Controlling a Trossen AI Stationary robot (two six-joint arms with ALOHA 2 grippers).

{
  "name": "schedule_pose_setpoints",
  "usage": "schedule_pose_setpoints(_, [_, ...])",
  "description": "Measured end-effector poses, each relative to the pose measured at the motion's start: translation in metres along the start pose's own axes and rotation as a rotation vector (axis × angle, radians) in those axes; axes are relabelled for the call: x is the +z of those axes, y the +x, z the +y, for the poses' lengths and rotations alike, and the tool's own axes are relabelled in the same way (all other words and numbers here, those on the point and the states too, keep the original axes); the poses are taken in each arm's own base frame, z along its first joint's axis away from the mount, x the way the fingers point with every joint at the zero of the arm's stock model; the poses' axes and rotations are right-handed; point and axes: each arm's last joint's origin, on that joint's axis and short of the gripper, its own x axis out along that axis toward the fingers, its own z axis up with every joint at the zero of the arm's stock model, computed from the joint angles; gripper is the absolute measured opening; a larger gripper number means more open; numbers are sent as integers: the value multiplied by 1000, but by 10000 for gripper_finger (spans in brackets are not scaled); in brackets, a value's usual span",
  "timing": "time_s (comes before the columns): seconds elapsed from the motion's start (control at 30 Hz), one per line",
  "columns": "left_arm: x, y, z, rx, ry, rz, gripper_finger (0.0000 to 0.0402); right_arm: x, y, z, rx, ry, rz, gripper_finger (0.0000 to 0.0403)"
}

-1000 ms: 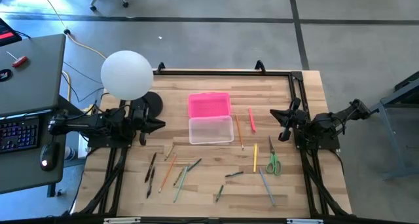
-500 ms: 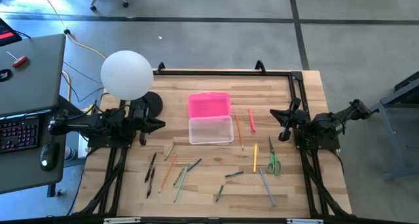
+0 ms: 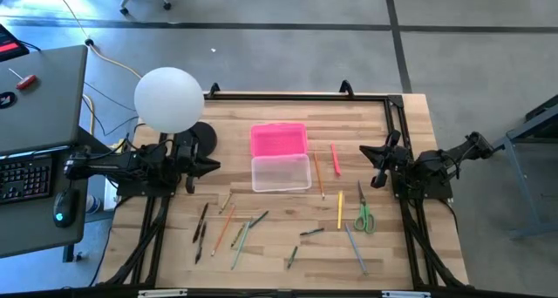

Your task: Pick & place school supplies into a supply box

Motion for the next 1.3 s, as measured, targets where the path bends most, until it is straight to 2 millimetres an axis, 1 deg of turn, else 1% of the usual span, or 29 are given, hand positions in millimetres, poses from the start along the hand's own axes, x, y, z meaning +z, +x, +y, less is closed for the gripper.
schedule_pose_setpoints(1.0, [1,0,0,4,26,-10,74,0,0,0,0,0,0,0])
schedule_pose_setpoints(1.13, [0,0,-1,-17,26,0,74,0,0,0,0,0,0,0])
schedule_pose_setpoints(1.23, [0,0,0,12,25,-6,74,0,0,0,0,0,0,0])
schedule_pose_setpoints(1.3, [1,0,1,40,-5,-12,74,0,0,0,0,0,0,0])
